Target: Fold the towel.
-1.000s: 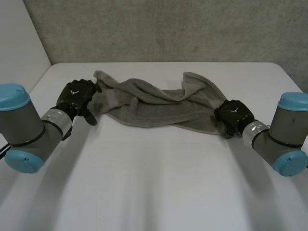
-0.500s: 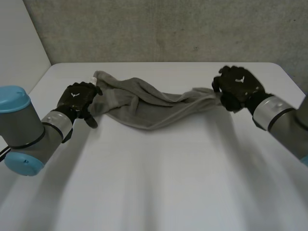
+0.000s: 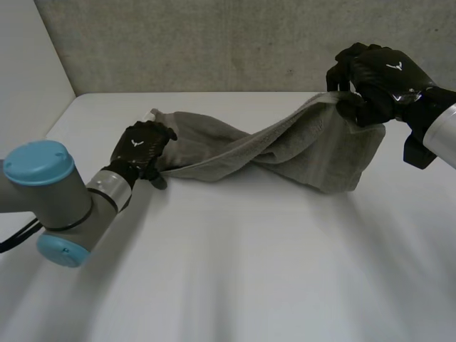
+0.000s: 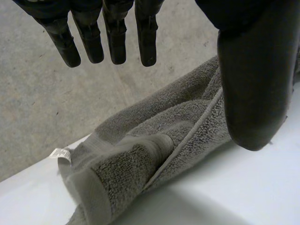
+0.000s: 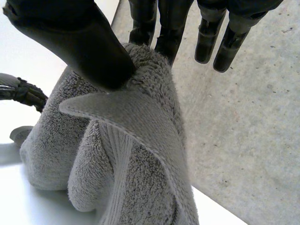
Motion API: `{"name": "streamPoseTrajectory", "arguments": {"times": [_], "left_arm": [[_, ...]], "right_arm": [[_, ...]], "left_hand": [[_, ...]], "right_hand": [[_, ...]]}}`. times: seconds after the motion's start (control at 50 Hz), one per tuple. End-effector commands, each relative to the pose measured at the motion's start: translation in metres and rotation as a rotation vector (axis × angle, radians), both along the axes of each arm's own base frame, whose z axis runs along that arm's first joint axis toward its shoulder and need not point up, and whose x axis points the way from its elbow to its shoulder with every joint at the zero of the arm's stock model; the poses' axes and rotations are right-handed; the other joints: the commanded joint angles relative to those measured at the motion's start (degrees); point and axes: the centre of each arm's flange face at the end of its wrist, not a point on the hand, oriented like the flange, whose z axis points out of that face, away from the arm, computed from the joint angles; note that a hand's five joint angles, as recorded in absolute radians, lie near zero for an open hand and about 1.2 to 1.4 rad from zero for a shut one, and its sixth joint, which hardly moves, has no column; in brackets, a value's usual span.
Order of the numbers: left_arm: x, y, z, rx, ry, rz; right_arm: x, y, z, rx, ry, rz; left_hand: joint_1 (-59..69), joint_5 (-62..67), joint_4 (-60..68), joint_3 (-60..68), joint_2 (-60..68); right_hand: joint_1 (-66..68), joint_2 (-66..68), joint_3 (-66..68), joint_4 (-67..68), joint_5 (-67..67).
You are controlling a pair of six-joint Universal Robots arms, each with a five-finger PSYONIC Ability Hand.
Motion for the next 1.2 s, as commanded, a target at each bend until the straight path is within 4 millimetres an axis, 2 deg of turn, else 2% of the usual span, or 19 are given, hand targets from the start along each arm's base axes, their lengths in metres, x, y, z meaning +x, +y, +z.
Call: {"name": "streamPoseTrajectory", "arguments": {"times": [0.02,0.2,0.28,0.4,0.52,0.64,0.66,0.74,0.8,0.84,0.9,0.94,0.96,0.98,1.0,1.06,1.1,1.12,1.2], "left_arm": [[-0.016,-0.008,-0.018,-0.001,-0.001,-0.027],[-0.026,-0.014,-0.033,0.010,-0.006,-0.044],[-0.028,-0.019,-0.038,0.008,-0.005,-0.050],[-0.033,-0.026,-0.052,0.021,-0.010,-0.053],[-0.036,-0.028,-0.052,0.031,-0.012,-0.061],[-0.038,-0.023,-0.056,0.067,-0.024,-0.071],[-0.039,-0.021,-0.057,0.086,-0.025,-0.084],[-0.040,-0.015,-0.056,0.120,-0.021,-0.120],[-0.038,-0.013,-0.049,0.135,-0.023,-0.121],[-0.030,-0.016,-0.020,0.098,-0.012,-0.094],[-0.022,-0.017,-0.003,0.073,-0.008,-0.062],[0.004,-0.021,0.028,0.038,0.000,0.024],[0.004,-0.021,0.028,0.038,0.000,0.025],[0.016,-0.020,0.042,0.025,0.004,0.055],[0.023,-0.012,0.057,0.013,0.007,0.065],[0.028,-0.002,0.069,0.011,0.007,0.066],[0.035,0.018,0.085,0.022,0.004,0.060],[0.035,0.018,0.085,0.022,0.004,0.060],[0.040,0.051,0.097,0.045,-0.002,0.022]], "right_arm": [[-0.001,0.000,-0.001,0.002,0.003,-0.002],[0.001,0.001,0.000,-0.001,0.004,0.004],[0.001,0.002,-0.001,-0.001,0.008,0.006],[0.001,0.002,-0.003,0.004,0.010,0.006],[-0.002,-0.001,-0.001,-0.003,0.010,-0.006],[-0.002,-0.002,0.000,-0.007,0.009,-0.011],[-0.003,-0.002,0.000,-0.007,0.009,-0.013],[-0.005,-0.004,0.001,-0.010,0.010,-0.020],[-0.006,-0.005,0.001,-0.009,0.012,-0.026],[-0.011,-0.008,-0.001,-0.002,0.013,-0.042],[-0.019,-0.010,-0.005,0.020,0.026,-0.062],[-0.024,-0.011,-0.008,0.036,0.047,-0.073],[-0.024,-0.011,-0.008,0.036,0.047,-0.073],[-0.028,-0.010,-0.011,0.045,0.082,-0.082],[-0.032,-0.008,-0.014,0.052,0.127,-0.086],[-0.039,-0.002,-0.021,0.068,0.241,-0.083],[-0.041,0.004,-0.025,0.078,0.302,-0.074],[-0.042,0.010,-0.029,0.090,0.358,-0.060],[-0.042,0.022,-0.030,0.100,0.429,-0.026]], "left_hand": [[0.6,1.1,-3.1,-2.8,0.9],[3.5,4.0,-3.1,-2.8,3.8],[19.4,19.9,-3.1,-2.8,19.7],[20.1,20.6,-3.1,-2.8,20.4],[21.8,22.3,-3.1,-2.8,22.1],[42.6,43.2,-3.1,-2.8,43.0],[56.0,56.5,-3.1,-2.8,56.3],[60.5,61.0,-3.1,-2.8,60.8],[60.5,61.0,-3.1,-2.8,60.8],[60.5,61.0,-3.1,-2.8,60.8],[60.5,61.0,-3.1,-2.8,60.8],[60.5,61.0,-3.1,-2.8,60.8],[60.5,61.0,-3.1,-2.8,60.8],[60.5,61.0,-3.1,-2.8,60.8],[60.5,61.0,-3.1,-2.8,60.8],[60.5,61.0,-3.1,-2.8,60.8],[60.5,61.0,-3.1,-2.8,60.8],[60.5,61.0,-3.1,-2.8,60.8],[60.5,61.0,-3.1,-2.8,60.8]], "right_hand": [[4.5,6.6,-2.7,-4.4,3.8],[4.5,6.6,-2.7,-4.4,3.8],[4.5,6.6,-2.7,-4.4,3.8],[4.5,6.6,-2.7,-4.4,3.8],[4.5,6.6,-2.7,-4.4,3.8],[4.5,6.6,-2.7,-4.4,3.8],[4.5,6.6,-2.7,-4.4,3.8],[4.5,6.6,-2.7,-4.4,3.8],[4.5,6.6,-2.7,-4.4,3.8],[4.5,6.6,-2.7,-4.4,3.8],[4.5,6.6,-2.7,-4.4,3.8],[4.5,6.6,-2.7,-4.4,3.8],[4.5,6.6,-2.7,-4.4,3.8],[4.5,6.6,-2.7,-4.4,3.8],[4.5,6.6,-2.7,-4.4,3.8],[4.5,6.6,-2.7,-4.4,3.8],[4.5,6.6,-2.7,-4.4,3.8],[4.5,6.6,-2.7,-4.4,3.8],[4.5,6.6,-2.7,-4.4,3.8]]}}
